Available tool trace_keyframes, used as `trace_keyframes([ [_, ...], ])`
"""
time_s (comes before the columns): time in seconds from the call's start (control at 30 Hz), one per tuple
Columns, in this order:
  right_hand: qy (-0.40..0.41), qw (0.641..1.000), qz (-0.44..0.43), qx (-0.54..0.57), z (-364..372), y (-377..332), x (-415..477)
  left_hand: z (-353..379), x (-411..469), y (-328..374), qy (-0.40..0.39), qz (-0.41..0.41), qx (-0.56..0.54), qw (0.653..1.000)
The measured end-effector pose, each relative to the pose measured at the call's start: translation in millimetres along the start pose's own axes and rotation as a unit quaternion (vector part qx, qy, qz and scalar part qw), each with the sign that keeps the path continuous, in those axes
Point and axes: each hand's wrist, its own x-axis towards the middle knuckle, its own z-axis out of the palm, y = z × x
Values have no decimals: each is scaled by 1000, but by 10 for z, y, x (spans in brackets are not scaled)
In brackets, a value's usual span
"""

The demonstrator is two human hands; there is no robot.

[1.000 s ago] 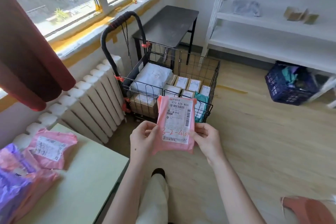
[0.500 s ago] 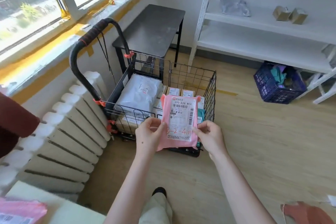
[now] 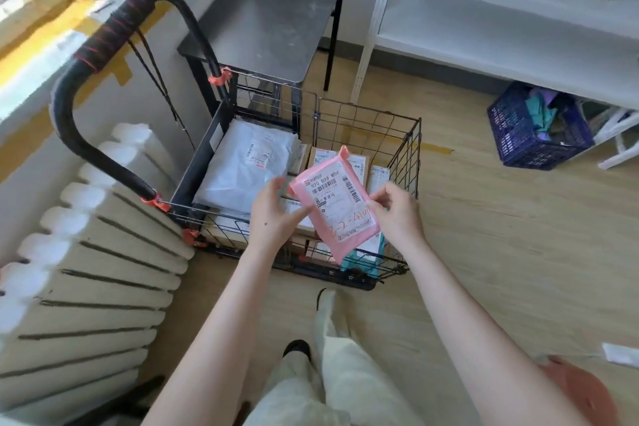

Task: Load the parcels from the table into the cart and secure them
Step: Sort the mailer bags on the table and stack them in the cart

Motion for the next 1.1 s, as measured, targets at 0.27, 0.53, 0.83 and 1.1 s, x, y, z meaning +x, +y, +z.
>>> trace_keyframes([
  [0.27, -97, 990, -57, -90, 229, 312, 831, 432, 682, -270, -52, -30, 60, 996],
  [0.53, -191, 979, 3, -68, 938, 973, 1227, 853, 1135, -752, -114, -108, 239, 958],
  [0.83, -237, 966, 99, -33, 1803, 1844, 1311, 1306, 1669, -1380, -255, -108, 411, 869],
  [1.1, -233, 966, 92, -65, 2083, 2327, 1489, 1742, 2120, -1704, -412, -171, 409, 796],
])
